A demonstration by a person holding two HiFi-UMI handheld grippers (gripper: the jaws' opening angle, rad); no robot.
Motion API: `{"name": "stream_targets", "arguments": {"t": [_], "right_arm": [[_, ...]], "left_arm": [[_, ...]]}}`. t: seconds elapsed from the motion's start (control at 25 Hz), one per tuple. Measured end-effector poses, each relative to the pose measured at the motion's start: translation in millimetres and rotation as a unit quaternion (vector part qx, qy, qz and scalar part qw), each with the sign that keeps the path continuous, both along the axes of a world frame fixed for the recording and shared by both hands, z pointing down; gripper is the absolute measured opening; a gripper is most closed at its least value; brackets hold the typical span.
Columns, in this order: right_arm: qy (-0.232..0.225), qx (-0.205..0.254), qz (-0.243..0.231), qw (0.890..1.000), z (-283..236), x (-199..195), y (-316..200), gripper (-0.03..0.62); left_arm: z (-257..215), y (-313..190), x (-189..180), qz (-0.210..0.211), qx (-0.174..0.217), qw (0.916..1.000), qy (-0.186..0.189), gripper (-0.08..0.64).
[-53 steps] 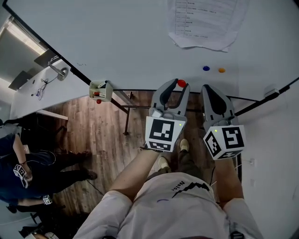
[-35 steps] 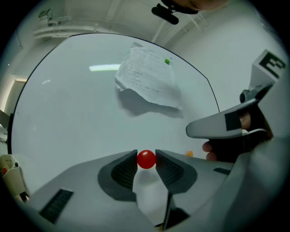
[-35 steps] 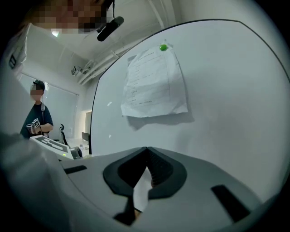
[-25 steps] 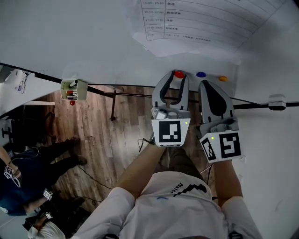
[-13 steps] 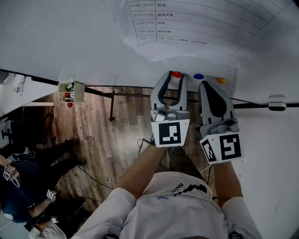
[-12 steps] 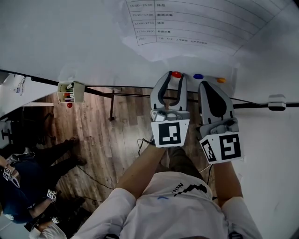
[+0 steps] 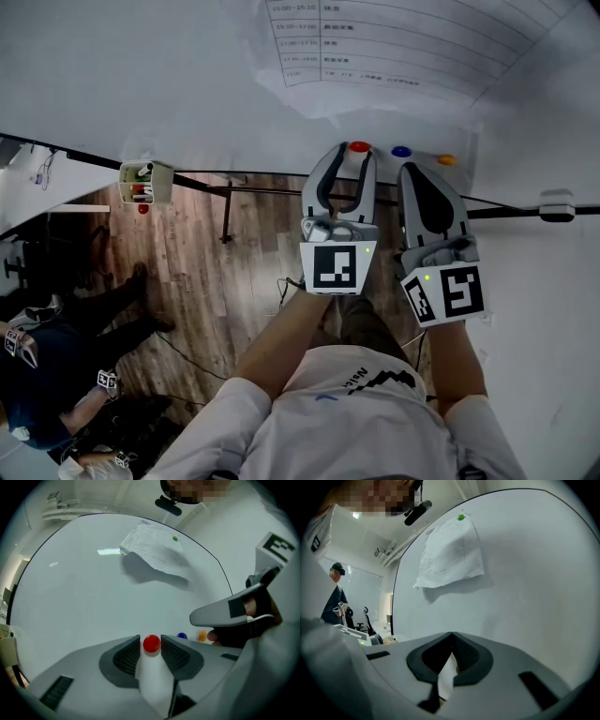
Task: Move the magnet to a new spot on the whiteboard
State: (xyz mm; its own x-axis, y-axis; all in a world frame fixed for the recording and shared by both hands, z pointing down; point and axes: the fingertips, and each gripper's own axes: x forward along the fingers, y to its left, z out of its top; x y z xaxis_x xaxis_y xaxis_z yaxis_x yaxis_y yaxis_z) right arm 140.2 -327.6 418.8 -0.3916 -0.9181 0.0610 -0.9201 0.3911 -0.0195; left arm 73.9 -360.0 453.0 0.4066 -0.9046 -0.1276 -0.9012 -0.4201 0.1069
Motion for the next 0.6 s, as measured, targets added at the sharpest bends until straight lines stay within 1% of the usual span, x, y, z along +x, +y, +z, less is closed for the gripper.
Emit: {"name": "stream_targets", "arguments": {"t": [0.08,0.2,0.4,0.6], "right_arm": [[-0.003,-0.003,-0.001,1.0,1.3,-1.6,1.0,0.012],[-0.008,-0.01,-0.005,1.0,4.9,-8.2,4.8,0.012],[-0.017,-0.018,-0.008,1.0,6.0,-23.1,18.2,0.012],[-0.036,-0.023,-0.003,0.999,2.3,-35.1,38.0,0.012]], "left_arm": [[-3.0,3.2,-4.2,-0.003,0.003,1.0,-0.002,0.133],[-7.5,14.2,-8.3,0.005,0.002,0.9999,-0.015,0.133],[-18.6,42.1,-19.2,0.032,-0.014,0.9994,0.0,0.13],[-32.0,74.4,-35.9,0.06,-0.03,0.9978,0.003,0.089]]}}
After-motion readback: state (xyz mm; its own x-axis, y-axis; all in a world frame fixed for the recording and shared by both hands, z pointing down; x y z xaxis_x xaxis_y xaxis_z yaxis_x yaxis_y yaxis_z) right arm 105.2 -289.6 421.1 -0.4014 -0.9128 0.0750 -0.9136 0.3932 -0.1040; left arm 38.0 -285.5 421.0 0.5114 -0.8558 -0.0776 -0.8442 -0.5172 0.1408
